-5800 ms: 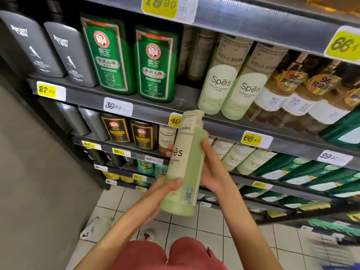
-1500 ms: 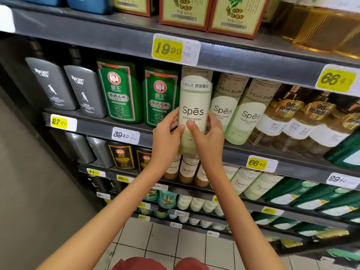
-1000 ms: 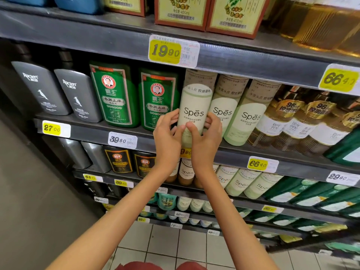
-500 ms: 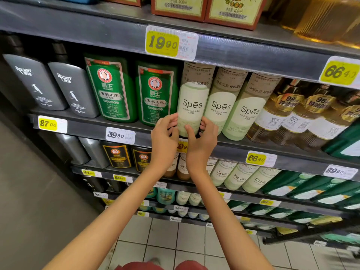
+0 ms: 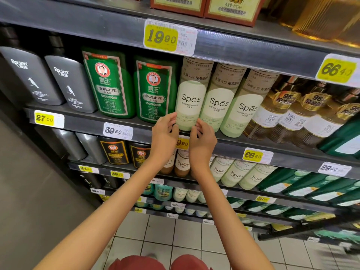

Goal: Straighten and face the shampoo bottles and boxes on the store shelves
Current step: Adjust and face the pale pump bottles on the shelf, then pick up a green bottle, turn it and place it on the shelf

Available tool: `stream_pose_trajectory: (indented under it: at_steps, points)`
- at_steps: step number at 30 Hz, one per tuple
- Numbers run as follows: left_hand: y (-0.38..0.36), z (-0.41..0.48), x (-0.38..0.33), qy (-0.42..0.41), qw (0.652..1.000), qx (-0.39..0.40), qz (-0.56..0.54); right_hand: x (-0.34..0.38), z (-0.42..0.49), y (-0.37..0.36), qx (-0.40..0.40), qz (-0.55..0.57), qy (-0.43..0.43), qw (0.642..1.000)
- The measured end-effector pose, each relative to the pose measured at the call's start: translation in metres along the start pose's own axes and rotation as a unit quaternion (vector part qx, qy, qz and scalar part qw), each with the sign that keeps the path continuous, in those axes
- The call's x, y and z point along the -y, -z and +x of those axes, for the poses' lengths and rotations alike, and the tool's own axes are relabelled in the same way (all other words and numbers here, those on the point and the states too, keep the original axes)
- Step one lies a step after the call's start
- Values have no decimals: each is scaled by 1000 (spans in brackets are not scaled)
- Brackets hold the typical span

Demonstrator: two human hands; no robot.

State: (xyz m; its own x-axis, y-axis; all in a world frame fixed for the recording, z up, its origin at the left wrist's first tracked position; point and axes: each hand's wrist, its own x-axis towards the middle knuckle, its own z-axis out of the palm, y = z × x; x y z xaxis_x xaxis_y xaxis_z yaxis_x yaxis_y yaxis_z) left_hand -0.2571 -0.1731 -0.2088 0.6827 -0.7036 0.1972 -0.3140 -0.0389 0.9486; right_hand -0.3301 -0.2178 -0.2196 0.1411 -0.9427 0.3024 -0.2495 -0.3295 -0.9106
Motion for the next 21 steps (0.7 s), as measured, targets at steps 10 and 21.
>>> stream_pose_trajectory:
  at_steps: [10, 21]
  points:
    - [10, -5, 4, 22, 999, 37, -10, 6, -1, 11, 43, 15, -29, 999]
    - [84, -12, 0, -3, 998, -63, -9, 101, 18, -18, 25, -37, 254, 966]
